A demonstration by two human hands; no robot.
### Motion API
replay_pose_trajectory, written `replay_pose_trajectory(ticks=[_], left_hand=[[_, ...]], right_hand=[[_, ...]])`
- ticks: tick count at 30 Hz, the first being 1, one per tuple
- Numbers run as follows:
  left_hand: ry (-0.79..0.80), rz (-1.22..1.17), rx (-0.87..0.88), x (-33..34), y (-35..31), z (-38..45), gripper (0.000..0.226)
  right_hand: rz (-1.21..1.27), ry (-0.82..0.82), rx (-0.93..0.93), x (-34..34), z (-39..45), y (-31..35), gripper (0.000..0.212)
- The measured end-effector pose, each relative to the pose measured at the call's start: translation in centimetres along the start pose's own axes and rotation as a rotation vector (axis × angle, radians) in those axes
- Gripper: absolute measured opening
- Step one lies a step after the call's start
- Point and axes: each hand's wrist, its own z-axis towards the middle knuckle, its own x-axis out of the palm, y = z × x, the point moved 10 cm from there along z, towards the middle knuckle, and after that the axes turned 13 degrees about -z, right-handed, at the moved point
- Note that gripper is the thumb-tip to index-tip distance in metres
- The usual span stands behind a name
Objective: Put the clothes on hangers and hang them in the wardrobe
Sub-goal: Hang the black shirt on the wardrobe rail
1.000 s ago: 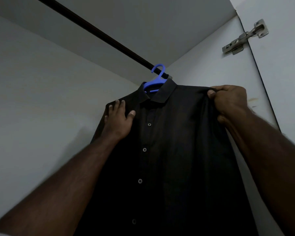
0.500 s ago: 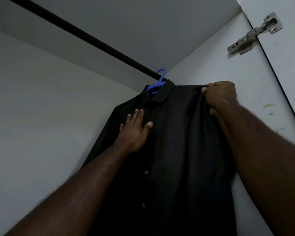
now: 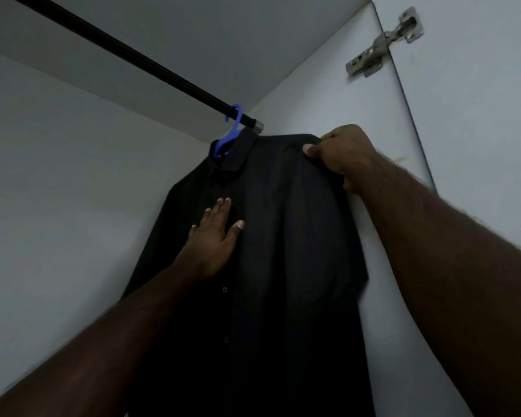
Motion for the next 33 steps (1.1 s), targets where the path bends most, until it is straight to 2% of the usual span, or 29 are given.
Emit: replay_pose_trajectory(ticks=[4,9,12,15,17,19,21,23,26,31,33], left_hand=[[-0.061,-0.176,0.035,0.8,-1.3,-2.3,0.063],[-0.152,-0.291,0.06,0.3,-2.7,-5.6,0.062],[-0.141,-0.26,0.072,1.0,-5.0,-8.5,0.061],[-0.164,-0.242,0.102,1.4,-7.7,-12.1,0.059],[-0.218,-0.246,0.122,1.2,-9.2,-14.1,0.055],[-0.228,-0.241,0.069,1.6,-9.7,-15.5,0.052],[-0.216,-0.25,0.0,2.1,-10.2,-16.6,0.052],[-0.222,-0.26,-0.03,2.2,-11.2,-17.7,0.053],[-0.225,-0.274,-0.089,2.3,-12.2,-19.7,0.053],[-0.158,-0.314,-0.305,4.2,-12.5,-23.4,0.057],[-0.135,-0.377,-0.388,4.9,-12.7,-25.0,0.057]], right_hand=[[0.014,0.153,0.055,-0.5,-3.8,-1.1,0.045],[0.092,0.217,0.128,-2.0,-9.2,-3.2,0.04],[0.11,0.195,0.141,-4.1,-12.2,-4.3,0.044],[0.161,0.162,0.132,-5.8,-14.6,-4.9,0.06],[0.042,0.115,0.12,-6.9,-15.5,-5.3,0.063],[-0.102,0.086,0.076,-7.6,-16.7,-5.2,0.058],[-0.107,0.073,0.039,-7.9,-18.0,-5.1,0.049],[0.054,0.09,0.069,-8.2,-19.6,-5.7,0.034],[0.391,0.223,0.238,-6.8,-22.5,-8.2,0.015],[0.263,0.47,0.339,-3.9,-27.6,-12.2,0.045],[0.286,0.55,0.392,-3.4,-29.6,-12.8,0.049]])
